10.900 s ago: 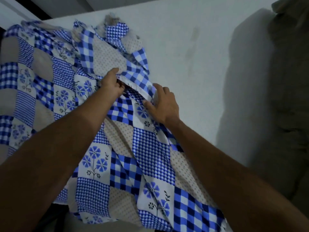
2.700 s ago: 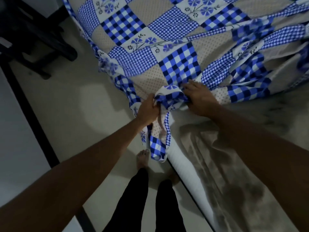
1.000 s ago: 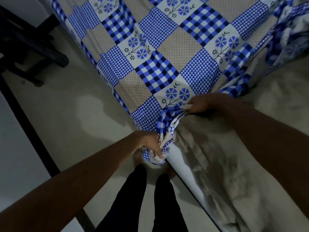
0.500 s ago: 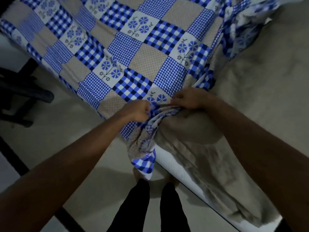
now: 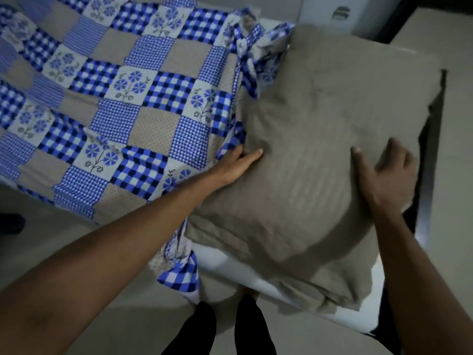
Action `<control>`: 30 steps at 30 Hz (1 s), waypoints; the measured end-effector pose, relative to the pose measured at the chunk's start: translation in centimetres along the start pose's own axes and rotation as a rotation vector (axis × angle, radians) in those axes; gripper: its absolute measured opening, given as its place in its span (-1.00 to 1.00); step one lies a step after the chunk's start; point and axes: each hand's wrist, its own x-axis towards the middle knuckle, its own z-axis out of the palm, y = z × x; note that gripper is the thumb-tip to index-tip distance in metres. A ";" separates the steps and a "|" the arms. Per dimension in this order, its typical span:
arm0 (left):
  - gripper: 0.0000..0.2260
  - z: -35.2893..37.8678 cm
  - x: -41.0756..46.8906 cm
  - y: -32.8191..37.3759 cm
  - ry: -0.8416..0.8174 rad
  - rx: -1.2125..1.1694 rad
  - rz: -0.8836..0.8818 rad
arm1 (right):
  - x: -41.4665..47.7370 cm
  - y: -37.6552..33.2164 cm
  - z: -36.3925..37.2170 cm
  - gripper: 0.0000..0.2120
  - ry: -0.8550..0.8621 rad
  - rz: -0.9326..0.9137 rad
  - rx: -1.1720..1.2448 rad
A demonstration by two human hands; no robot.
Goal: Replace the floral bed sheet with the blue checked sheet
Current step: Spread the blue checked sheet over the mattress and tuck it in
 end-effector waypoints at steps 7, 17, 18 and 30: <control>0.13 1.0 2.4 -0.5 0.043 -0.043 -0.173 | -2.5 8.8 0.7 0.00 -0.357 0.475 0.771; -0.79 0.9 0.2 4.7 -0.154 -0.299 -0.187 | -3.6 8.8 -1.4 -0.47 -0.237 0.428 0.966; -0.80 1.0 -0.3 5.9 -0.158 -0.310 -0.176 | -3.4 8.4 -2.2 -0.57 -0.206 0.390 0.988; -0.75 -11.1 -6.6 17.0 0.019 -0.229 0.224 | -3.9 -4.9 -9.4 -0.58 -0.085 0.085 1.199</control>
